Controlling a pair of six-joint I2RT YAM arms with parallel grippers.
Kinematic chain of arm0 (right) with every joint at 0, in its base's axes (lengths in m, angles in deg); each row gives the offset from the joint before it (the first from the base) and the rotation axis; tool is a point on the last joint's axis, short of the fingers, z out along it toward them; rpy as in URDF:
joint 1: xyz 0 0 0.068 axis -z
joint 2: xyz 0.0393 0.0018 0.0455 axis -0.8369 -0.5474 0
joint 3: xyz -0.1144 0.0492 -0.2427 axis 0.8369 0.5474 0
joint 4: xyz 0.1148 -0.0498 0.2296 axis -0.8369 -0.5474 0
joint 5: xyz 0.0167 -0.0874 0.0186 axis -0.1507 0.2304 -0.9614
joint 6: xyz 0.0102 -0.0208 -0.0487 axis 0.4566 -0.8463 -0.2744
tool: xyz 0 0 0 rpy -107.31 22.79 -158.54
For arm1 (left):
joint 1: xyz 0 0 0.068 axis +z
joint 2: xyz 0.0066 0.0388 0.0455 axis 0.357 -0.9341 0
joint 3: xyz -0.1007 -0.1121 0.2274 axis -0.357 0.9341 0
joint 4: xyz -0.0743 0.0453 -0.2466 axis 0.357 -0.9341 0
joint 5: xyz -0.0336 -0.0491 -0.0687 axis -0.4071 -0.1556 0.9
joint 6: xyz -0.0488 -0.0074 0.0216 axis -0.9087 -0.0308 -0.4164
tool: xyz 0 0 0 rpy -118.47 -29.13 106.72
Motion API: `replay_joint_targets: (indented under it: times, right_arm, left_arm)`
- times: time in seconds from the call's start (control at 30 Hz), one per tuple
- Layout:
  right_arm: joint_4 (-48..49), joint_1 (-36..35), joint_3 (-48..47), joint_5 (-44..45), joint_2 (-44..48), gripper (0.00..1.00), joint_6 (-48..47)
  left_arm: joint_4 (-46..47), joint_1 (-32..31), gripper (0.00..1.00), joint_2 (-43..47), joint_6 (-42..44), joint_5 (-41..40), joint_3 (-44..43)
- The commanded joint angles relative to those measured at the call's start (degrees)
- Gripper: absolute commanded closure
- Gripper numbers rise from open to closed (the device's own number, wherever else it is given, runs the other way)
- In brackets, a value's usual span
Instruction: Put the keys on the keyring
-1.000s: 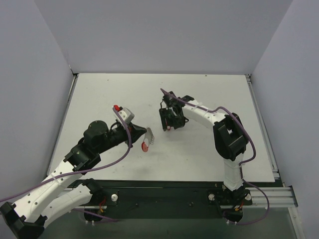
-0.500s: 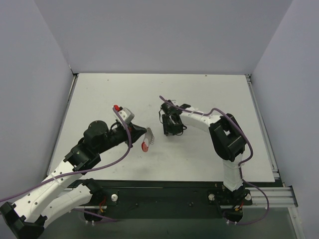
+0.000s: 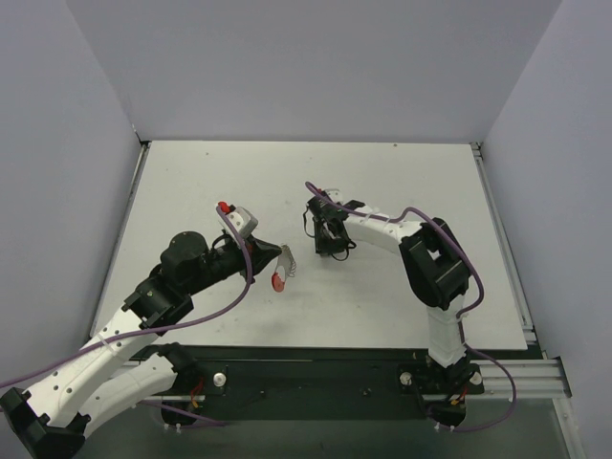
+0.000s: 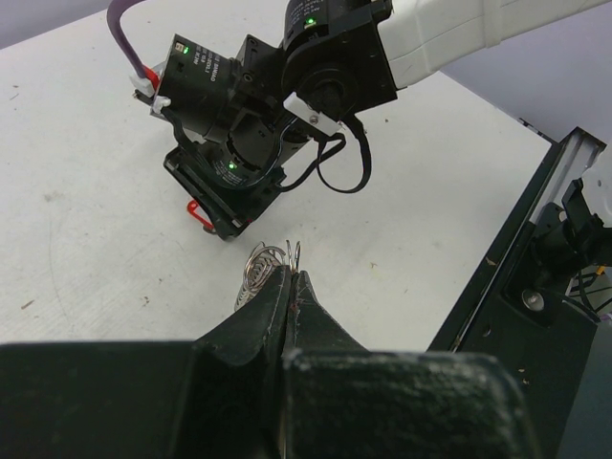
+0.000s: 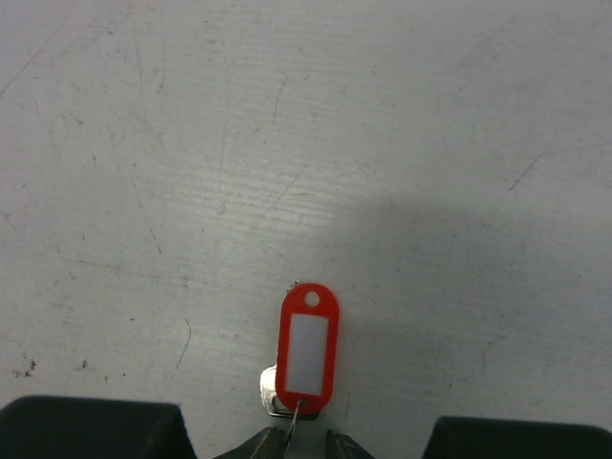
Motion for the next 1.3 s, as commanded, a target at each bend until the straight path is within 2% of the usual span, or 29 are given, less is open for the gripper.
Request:
replay_joint_targets:
  times: [0.0, 0.1, 0.17, 0.33, 0.6, 1.03, 1.27]
  right_arm:
    - [-0.67, -0.13, -0.62, 2.2, -1.12, 0.75, 0.88]
    - [-0.5, -0.13, -0.53, 2.11, -1.21, 0.81, 1.05]
    - [-0.24, -0.13, -0.45, 2.11, -1.3, 0.9, 1.14]
    - [0.47, -0.13, 0.17, 2.11, -0.95, 1.0, 0.35]
    - [4.95, 0.22, 5.26, 0.8, 4.93, 1.0, -3.33]
    - [15.67, 1.19, 21.34, -7.11, 29.17, 1.0, -13.97]
    - [23.05, 1.45, 28.64, -13.43, 39.91, 1.0, -24.85]
  left_arm:
    - [2.75, -0.36, 1.0, 0.2, 0.13, -0.39, -0.6]
    - [2.66, -0.27, 1.0, 0.2, 0.14, -0.47, -0.69]
    - [2.57, -0.27, 1.0, 0.28, 0.14, -0.47, -0.69]
    - [2.4, -0.36, 1.0, 0.46, 0.14, -0.56, -0.78]
    - [1.79, -0.36, 1.0, 0.55, 0.31, -0.91, -1.3]
    - [1.17, -0.62, 1.0, 0.55, 0.75, -1.35, -1.65]
    - [0.82, -0.62, 1.0, 0.81, 0.93, -1.09, -2.09]
